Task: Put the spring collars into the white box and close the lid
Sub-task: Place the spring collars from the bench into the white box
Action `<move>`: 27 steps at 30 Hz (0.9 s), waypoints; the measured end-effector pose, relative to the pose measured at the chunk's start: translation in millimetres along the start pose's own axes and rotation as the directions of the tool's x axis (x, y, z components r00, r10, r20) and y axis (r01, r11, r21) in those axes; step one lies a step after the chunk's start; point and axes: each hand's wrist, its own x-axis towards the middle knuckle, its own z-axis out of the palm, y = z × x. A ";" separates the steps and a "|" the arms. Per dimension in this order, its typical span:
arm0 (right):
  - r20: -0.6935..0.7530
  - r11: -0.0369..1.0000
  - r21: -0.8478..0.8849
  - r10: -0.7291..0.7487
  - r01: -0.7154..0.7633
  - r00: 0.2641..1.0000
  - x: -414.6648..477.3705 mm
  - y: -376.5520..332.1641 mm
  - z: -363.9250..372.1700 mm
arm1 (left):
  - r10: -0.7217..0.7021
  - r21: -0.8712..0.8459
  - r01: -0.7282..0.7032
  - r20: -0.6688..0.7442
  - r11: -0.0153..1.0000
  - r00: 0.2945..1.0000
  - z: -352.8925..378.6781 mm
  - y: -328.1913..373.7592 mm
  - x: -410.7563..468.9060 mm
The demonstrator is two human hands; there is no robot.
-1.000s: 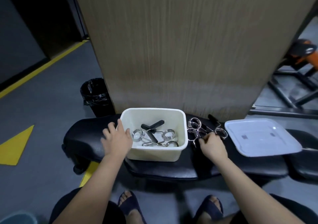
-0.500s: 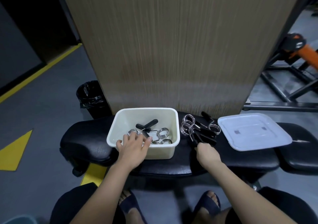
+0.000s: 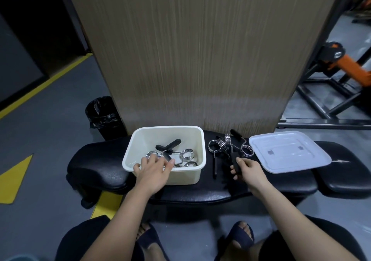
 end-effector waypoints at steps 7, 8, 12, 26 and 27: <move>0.152 0.955 0.296 -0.049 0.001 0.987 -2.2 -13.1 -13.8 | 0.002 0.005 -0.002 0.006 1.000 1.000 -0.2 0.4 -0.4; 0.182 0.945 0.327 -0.051 -0.011 0.982 -3.0 -17.3 -13.2 | 0.001 0.006 -0.001 0.005 1.000 1.000 -0.1 0.4 -0.3; 0.229 0.931 0.363 -0.050 -0.037 0.972 -3.3 -28.8 -4.2 | 0.004 0.006 -0.004 0.013 1.000 1.000 -0.7 1.6 0.0; 0.377 0.589 -0.552 -0.455 0.591 0.806 -27.4 -85.7 45.3 | 0.114 -0.231 -0.203 -0.349 0.951 0.930 4.0 -33.2 -7.1; 0.409 0.498 -0.604 -0.475 0.622 0.779 -25.4 -87.9 54.0 | 0.084 -0.182 -0.172 -0.411 0.968 0.908 3.2 -42.8 -6.3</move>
